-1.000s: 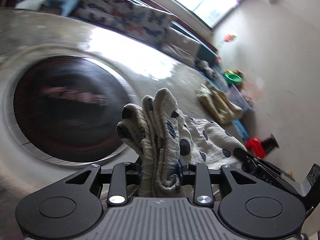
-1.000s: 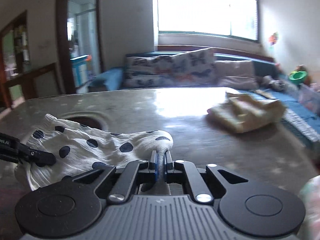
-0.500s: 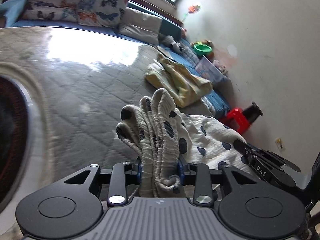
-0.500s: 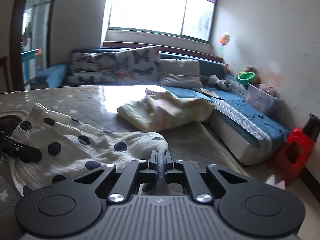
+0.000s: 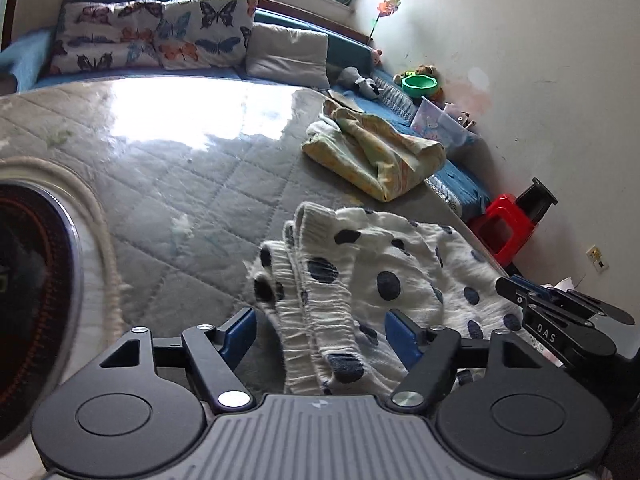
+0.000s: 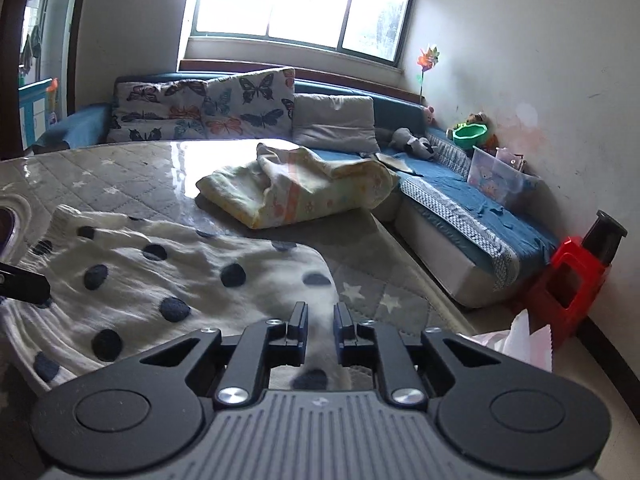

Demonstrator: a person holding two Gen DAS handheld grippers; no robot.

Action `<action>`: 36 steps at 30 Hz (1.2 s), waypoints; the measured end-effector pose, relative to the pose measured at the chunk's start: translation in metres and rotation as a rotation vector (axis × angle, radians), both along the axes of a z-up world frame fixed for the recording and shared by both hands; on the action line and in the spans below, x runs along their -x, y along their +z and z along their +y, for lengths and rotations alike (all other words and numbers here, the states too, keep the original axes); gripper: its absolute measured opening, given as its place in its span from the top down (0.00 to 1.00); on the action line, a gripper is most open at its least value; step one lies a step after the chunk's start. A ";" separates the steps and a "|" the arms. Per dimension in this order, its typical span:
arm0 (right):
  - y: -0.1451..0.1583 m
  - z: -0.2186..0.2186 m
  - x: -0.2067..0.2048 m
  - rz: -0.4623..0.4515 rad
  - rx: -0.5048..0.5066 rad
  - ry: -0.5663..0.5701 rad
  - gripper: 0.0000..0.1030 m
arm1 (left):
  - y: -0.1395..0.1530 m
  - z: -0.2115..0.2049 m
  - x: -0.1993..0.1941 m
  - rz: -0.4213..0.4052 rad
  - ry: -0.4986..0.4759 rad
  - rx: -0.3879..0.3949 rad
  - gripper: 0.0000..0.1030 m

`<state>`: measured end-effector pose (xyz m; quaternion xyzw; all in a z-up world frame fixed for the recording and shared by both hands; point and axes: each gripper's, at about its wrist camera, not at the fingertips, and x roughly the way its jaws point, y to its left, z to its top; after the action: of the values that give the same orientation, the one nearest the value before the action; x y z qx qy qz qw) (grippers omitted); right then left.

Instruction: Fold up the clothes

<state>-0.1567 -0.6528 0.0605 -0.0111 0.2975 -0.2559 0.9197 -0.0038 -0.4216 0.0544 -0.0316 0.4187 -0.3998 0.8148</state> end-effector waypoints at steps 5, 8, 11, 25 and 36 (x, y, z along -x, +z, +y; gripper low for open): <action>0.006 0.016 0.000 -0.016 -0.005 0.035 0.73 | 0.003 0.009 0.003 -0.038 0.010 -0.030 0.28; 0.011 0.030 -0.001 -0.026 -0.014 0.067 0.65 | 0.003 0.018 0.004 -0.038 0.015 -0.041 0.28; 0.012 0.046 -0.003 -0.026 -0.015 0.106 0.61 | 0.003 0.024 0.005 -0.041 0.022 -0.053 0.28; 0.026 0.124 -0.007 -0.069 -0.050 0.264 0.49 | 0.021 0.081 0.017 -0.118 0.088 -0.080 0.12; 0.026 0.209 -0.047 -0.062 -0.099 0.456 0.46 | 0.025 0.175 0.013 -0.172 0.277 -0.156 0.03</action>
<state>-0.1093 -0.4435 0.0864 -0.0251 0.2712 -0.0270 0.9618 -0.0168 -0.2466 0.0793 0.0085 0.3687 -0.2511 0.8949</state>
